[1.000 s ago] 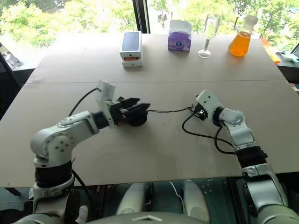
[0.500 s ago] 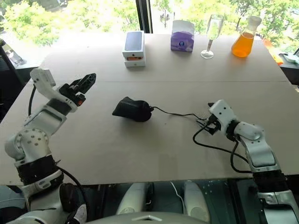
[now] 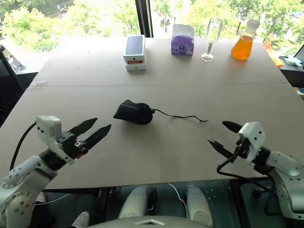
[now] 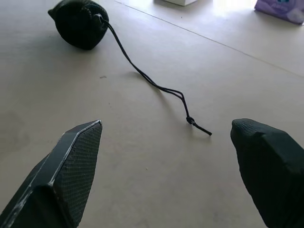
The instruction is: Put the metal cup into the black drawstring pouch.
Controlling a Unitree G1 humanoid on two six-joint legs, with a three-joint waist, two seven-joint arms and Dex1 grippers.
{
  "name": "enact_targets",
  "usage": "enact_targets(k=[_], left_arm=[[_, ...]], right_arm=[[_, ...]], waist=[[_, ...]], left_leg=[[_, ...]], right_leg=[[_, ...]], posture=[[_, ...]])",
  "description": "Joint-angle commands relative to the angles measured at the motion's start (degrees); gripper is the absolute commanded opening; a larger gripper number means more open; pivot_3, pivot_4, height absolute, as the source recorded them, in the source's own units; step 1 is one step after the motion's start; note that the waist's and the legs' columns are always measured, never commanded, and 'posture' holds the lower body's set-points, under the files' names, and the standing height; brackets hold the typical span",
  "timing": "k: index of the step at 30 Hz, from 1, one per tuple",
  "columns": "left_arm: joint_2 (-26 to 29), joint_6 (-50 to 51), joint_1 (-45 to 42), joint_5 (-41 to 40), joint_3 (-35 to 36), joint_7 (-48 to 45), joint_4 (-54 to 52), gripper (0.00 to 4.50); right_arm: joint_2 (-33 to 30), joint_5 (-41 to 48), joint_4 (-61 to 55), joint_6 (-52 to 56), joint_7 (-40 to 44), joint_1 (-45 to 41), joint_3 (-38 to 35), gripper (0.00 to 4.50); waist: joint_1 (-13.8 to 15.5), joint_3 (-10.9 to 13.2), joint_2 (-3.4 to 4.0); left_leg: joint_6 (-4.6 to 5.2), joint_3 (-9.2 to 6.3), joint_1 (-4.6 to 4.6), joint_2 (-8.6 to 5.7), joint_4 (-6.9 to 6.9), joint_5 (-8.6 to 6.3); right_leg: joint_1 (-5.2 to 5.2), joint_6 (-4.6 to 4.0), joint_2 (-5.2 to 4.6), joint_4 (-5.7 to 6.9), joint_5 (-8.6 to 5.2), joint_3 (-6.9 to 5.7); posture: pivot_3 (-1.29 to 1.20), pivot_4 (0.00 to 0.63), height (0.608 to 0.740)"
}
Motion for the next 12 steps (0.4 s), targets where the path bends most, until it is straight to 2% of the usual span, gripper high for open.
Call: enact_targets(k=[1, 5, 12], left_arm=[[0.3, -5.01, 4.01, 0.52, 3.83, -3.33, -1.05, 3.56], [0.01, -8.08, 8.09, 1.11, 5.08, -5.27, -0.57, 3.56], [-1.88, -11.25, 10.23, 2.23, 4.44, -3.73, -0.48, 3.56]], right_arm=[[-0.39, 0.77, 0.21, -4.21, 0.88, 0.44, -3.35, 4.43], [-0.39, 0.31, 0.18, -4.8, -0.25, 1.39, -4.25, 4.43], [0.0, -0.61, -0.25, -5.91, -1.97, 3.34, -4.25, 4.43]], waist=[[0.02, 0.0, -0.01], [0.11, -0.01, 0.01], [0.28, -0.01, 0.01]], left_leg=[[0.0, -0.01, -0.01, 0.01, 0.0, 0.0], [0.01, -0.03, -0.04, 0.04, -0.01, -0.01], [0.04, -0.01, -0.05, 0.05, -0.02, -0.03]], right_leg=[[-0.01, 0.0, 0.0, 0.0, 0.0, -0.01], [-0.02, -0.07, -0.07, -0.01, -0.04, -0.04], [-0.02, -0.09, -0.11, -0.07, -0.05, -0.05]], posture=[[0.0, 0.15, 0.74], [0.0, 0.15, 0.74], [0.0, 0.15, 0.74]])
